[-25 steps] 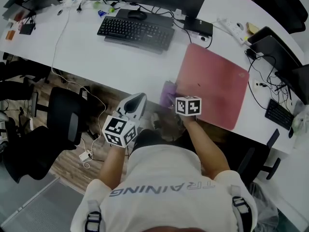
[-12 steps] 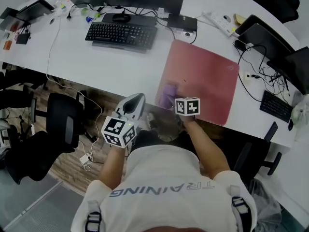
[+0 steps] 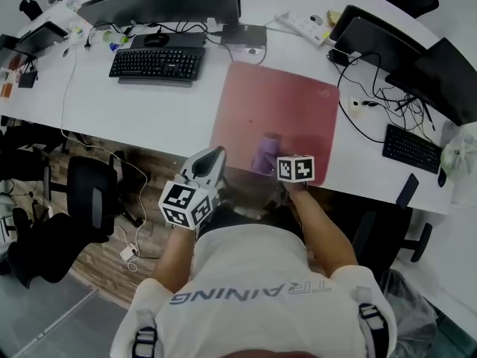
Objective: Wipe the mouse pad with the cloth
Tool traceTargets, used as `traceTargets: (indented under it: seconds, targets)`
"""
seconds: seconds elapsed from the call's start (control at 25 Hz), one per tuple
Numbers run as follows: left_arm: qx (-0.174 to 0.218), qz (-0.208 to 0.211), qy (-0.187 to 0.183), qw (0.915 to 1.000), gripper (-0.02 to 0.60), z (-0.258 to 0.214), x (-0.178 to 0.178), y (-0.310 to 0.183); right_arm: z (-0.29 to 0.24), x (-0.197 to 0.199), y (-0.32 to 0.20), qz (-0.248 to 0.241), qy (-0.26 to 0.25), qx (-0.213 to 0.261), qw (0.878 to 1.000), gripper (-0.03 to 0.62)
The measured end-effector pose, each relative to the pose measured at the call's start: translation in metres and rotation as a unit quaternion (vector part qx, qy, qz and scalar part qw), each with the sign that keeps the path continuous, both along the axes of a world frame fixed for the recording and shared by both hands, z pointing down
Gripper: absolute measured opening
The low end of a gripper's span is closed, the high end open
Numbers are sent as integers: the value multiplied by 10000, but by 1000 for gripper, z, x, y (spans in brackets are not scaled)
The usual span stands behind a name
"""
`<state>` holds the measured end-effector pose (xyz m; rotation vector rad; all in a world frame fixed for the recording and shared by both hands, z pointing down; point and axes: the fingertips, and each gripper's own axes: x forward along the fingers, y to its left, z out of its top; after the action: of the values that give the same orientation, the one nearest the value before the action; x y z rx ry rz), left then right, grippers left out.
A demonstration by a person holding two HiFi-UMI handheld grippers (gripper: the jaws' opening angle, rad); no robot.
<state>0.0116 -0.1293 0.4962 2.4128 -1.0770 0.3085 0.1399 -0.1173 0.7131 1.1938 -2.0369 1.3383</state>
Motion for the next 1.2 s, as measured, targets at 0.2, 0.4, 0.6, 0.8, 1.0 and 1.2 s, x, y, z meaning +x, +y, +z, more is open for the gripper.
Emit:
traceTargets:
  seconds: [0.2,0.4,0.6,0.8,1.0,1.2]
  targets:
    - [57,164,62,9998,37,-3,46,9,0,53,18,189,92,0,9998,97]
    - [126,319,133,9993,37,-6,87,18,0,104,38,383,172,-39,9991,97]
    - [164,447,177,9987,37,-9,119,31,0,149,58,495,245,-26,9985,97]
    - [223,549,170,9981,37,-15,139,39,0,189,77,797,280,-53,9964,97]
    - [326,722,287,9964,37,-28,152,44,-1,219,92,1098,357,-72,9933,97]
    - [449,887,323,9945,37,-42,155,40,-29,238,92,1596,332,264,9863,97]
